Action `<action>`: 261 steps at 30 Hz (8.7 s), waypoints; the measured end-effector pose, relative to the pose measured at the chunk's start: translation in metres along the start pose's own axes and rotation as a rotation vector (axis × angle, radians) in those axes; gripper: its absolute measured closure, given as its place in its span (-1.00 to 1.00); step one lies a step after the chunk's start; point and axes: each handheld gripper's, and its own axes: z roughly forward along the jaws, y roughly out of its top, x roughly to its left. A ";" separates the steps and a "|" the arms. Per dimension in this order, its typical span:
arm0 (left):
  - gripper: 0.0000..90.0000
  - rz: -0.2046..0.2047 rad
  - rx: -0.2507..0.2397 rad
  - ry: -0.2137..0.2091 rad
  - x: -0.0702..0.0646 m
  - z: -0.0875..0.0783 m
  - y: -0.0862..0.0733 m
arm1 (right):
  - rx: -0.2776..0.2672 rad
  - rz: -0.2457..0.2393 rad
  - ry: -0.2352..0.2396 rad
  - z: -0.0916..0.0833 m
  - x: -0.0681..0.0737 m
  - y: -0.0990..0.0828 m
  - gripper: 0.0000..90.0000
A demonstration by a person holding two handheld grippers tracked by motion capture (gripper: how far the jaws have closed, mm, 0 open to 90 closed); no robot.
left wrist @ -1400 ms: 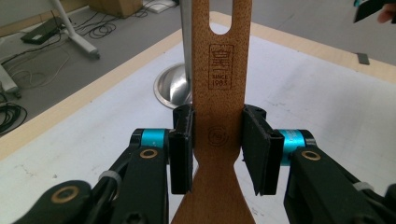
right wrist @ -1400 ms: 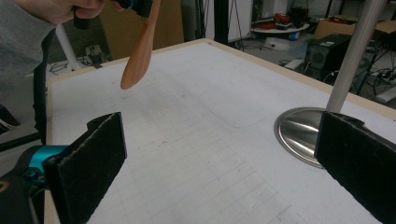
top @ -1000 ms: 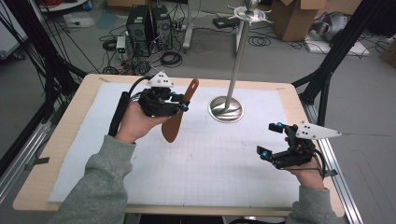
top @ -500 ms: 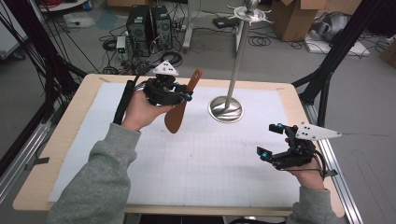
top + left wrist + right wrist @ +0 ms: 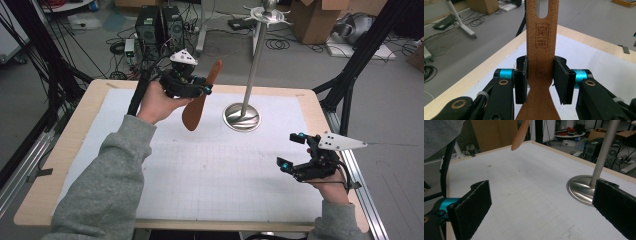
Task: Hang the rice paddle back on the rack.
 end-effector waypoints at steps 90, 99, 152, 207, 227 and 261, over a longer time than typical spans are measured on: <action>0.45 -0.029 -0.109 -0.048 0.025 0.025 0.104 | -0.033 0.014 -0.043 -0.020 -0.004 -0.003 -0.97; 0.45 -0.023 -0.104 -0.050 0.024 0.029 0.106 | -0.032 0.014 -0.046 -0.021 -0.005 -0.003 -0.98; 0.45 -0.043 -0.093 -0.063 0.020 0.051 0.108 | -0.038 0.019 -0.052 -0.025 -0.007 -0.005 -0.97; -0.49 0.038 -0.147 -0.083 0.022 0.037 0.092 | -0.029 0.020 -0.056 -0.025 -0.006 -0.005 -0.97; -0.61 0.018 -0.182 -0.158 0.021 0.005 0.058 | -0.022 0.005 -0.048 -0.019 -0.003 -0.001 -0.97; -0.64 0.054 -0.223 -0.140 0.016 -0.037 -0.007 | 0.012 -0.028 -0.015 0.001 0.004 0.005 -0.97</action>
